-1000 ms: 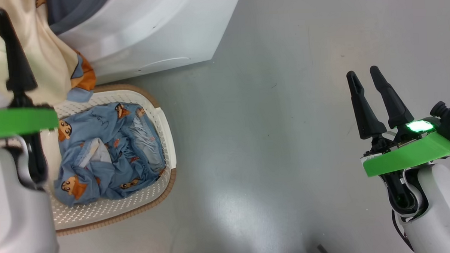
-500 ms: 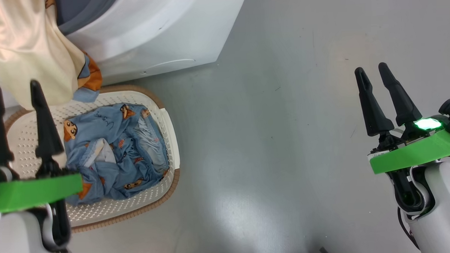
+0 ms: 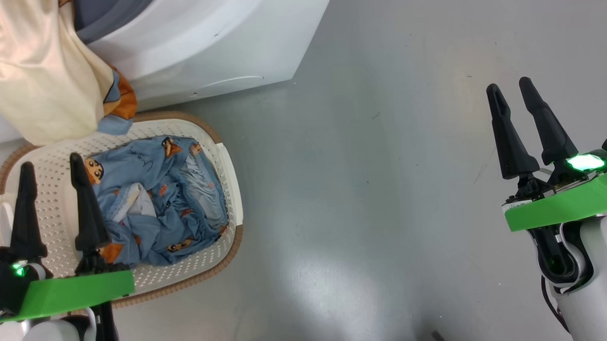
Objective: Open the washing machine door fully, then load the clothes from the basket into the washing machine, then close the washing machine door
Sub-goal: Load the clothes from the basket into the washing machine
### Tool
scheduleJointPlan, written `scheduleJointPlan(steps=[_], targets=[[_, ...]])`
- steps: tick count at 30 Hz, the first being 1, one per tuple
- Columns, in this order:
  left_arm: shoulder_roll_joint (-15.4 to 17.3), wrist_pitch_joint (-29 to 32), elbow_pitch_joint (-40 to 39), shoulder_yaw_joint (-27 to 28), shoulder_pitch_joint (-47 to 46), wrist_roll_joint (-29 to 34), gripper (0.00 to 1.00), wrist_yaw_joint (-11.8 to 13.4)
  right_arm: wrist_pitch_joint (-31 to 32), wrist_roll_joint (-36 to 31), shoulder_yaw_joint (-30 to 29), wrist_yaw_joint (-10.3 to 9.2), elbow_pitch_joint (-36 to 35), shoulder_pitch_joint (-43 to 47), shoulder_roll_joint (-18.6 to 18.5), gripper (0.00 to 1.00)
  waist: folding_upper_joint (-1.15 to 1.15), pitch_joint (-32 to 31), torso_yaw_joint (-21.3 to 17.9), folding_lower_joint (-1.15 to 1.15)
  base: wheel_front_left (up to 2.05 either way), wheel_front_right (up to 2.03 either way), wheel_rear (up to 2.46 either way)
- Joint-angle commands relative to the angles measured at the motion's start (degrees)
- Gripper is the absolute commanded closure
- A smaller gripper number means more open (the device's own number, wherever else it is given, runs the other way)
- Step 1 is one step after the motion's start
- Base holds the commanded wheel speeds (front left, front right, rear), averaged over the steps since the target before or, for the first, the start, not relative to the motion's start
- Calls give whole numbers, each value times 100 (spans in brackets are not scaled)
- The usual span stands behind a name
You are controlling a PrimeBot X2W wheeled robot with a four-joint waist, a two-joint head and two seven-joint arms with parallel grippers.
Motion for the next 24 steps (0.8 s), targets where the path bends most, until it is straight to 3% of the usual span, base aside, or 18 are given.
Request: scheduleJointPlan(steps=[1, 24], targets=[[76, -29, -145, 128, 155, -34, 0, 59, -27, -77, 46, 36, -143, 238, -56, 0, 0, 9, 22, 0, 0, 0, 0], [74, -29, 193, 67, -11, -19, 0, 131, -27, -146, 60, 36, -121, 254, -31, 0, 0, -63, 10, 0, 0, 0, 0]])
